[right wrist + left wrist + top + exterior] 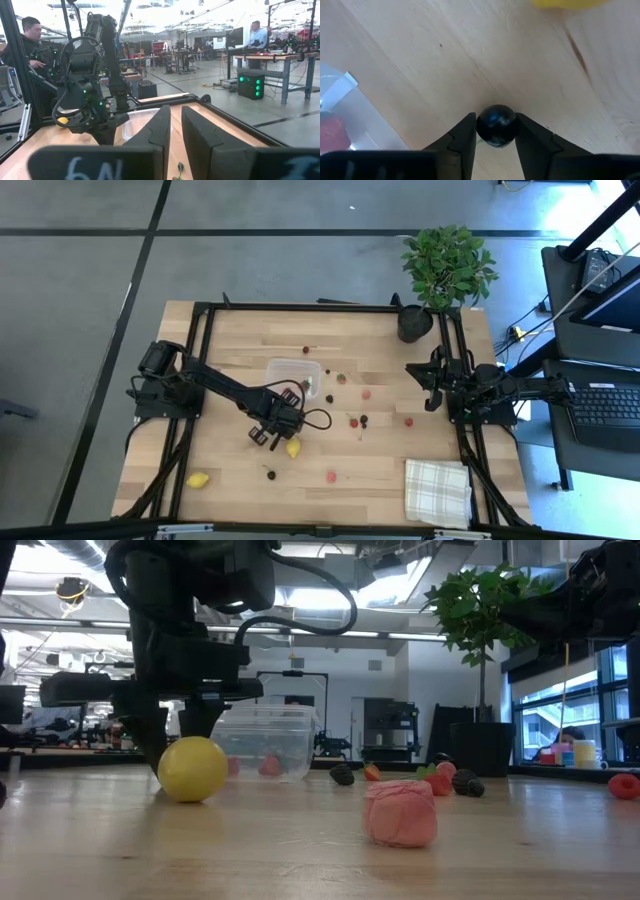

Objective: Pick and placing Produce into tupperware
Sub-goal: Put the top black cherry in the transparent bin

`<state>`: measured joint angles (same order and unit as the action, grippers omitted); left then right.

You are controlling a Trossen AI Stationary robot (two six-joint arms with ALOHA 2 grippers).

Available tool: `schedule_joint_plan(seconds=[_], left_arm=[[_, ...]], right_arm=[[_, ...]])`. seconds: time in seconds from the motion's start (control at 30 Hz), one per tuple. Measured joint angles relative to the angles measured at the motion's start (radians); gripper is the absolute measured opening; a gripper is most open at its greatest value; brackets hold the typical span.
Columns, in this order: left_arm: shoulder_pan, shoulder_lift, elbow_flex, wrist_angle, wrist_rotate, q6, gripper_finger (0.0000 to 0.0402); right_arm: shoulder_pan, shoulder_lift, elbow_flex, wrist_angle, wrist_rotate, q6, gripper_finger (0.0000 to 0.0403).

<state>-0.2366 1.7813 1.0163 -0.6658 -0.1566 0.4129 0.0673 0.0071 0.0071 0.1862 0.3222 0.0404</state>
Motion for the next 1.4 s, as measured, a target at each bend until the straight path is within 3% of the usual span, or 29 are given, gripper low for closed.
schedule_joint_plan(seconds=[0.43,0.8,1.1,1.4], left_arm=[[0.002,-0.187,-0.002,0.000,-0.023,-0.074,0.0114],[0.082,-0.329,0.000,0.012,-0.244,-0.130,0.0118],[0.210,-0.305,0.000,0.030,-0.243,-0.251,0.0121],[0.272,-0.294,0.000,0.031,-0.119,-0.250,0.0123]], right_arm=[[0.000,0.000,0.000,0.005,0.000,0.003,0.0051],[0.000,0.000,0.000,0.005,0.000,0.003,0.0051],[0.000,0.000,0.000,0.005,0.000,-0.016,0.0051],[0.000,0.000,0.000,0.004,0.000,-0.023,0.0051]])
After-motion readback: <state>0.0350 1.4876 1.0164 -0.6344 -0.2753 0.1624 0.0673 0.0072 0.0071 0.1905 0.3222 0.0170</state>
